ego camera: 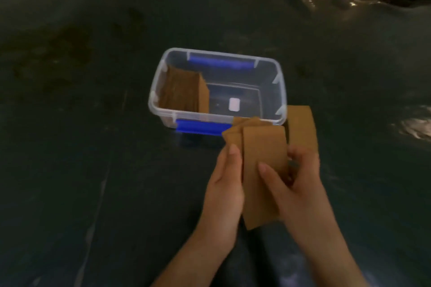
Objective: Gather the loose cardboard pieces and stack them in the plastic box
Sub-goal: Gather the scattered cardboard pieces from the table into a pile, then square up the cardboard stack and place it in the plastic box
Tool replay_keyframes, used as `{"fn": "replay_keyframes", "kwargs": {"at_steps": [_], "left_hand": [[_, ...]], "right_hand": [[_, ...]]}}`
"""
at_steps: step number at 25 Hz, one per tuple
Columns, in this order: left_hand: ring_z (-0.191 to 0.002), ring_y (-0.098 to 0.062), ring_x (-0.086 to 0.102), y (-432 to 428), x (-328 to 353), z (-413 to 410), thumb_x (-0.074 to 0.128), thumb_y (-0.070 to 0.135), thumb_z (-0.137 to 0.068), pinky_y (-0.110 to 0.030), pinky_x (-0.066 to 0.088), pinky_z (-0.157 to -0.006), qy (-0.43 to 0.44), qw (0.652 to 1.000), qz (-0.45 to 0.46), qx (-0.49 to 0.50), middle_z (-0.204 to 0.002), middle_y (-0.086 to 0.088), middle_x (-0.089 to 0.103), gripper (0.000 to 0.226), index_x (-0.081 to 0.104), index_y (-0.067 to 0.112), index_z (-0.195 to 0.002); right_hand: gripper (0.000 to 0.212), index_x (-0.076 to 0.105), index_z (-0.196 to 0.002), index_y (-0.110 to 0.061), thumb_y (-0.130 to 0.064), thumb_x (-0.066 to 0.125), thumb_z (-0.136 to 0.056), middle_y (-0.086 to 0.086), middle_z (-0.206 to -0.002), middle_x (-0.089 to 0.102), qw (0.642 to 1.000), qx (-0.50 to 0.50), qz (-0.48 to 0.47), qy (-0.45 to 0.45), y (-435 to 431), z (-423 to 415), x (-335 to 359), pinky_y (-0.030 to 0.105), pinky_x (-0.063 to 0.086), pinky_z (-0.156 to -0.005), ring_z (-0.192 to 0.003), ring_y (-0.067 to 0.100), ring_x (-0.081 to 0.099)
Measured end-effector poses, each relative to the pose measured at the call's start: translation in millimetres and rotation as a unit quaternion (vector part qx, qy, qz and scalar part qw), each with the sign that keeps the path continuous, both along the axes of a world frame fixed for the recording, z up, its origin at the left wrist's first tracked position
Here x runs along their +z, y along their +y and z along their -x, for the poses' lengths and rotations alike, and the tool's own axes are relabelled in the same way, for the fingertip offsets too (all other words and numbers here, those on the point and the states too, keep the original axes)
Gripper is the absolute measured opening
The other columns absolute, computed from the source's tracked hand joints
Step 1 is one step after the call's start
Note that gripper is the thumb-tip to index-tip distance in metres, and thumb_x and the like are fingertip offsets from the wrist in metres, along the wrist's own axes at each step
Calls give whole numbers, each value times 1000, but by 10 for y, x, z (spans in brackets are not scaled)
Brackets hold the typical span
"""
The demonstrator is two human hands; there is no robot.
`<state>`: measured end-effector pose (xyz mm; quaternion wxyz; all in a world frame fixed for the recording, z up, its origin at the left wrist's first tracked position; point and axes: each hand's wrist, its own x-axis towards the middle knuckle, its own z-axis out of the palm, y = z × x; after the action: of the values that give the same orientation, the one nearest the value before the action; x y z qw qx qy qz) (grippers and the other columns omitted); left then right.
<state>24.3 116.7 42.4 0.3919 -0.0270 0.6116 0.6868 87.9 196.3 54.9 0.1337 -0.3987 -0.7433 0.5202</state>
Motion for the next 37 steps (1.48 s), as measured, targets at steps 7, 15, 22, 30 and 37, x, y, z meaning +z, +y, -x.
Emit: {"fn": "replay_keyframes", "kwargs": {"at_steps": [7,15,22,30,37], "left_hand": [[-115,-11,44,1408,-230,-191,49,15,-89,-24,40,-91,177,981,65,-52,-132,1,44,51,31,25,-136],[-134,-21,23,1691,-702,-100,51,27,-90,-40,25,-111,360,898,237,-91,-146,-5,31,62,19,19,-142],[-134,-23,24,1675,-700,-101,49,22,-91,-42,23,-109,358,898,231,-108,-146,-6,32,61,15,19,-142],[-132,-22,29,1649,-732,-125,55,22,-88,-43,28,-107,379,893,221,-98,-143,-2,38,64,19,21,-141],[-118,-20,42,1408,-729,-267,61,30,-82,-40,40,-99,367,900,175,-157,-126,-2,51,59,35,18,-133]], "right_hand": [[64,21,-144,-24,-23,54,-89,6,-146,34,995,-63,-44,-70,1227,-49,-312,35,36,-96,-127,23,41],[60,22,-143,-17,-20,51,-90,16,-141,33,983,-87,-99,-128,1636,329,-804,43,36,-98,-128,33,32],[73,23,-142,-29,-29,63,-82,1,-148,32,950,244,-67,-181,2331,559,-354,34,28,-103,-131,19,32],[67,41,-125,-25,-36,76,-69,3,-136,42,741,479,-141,-449,2504,1086,-130,39,37,-91,-118,25,40],[51,39,-113,-36,-29,72,-75,-8,-111,55,874,414,-157,-201,2434,84,-31,23,44,-77,-97,9,53]]}}
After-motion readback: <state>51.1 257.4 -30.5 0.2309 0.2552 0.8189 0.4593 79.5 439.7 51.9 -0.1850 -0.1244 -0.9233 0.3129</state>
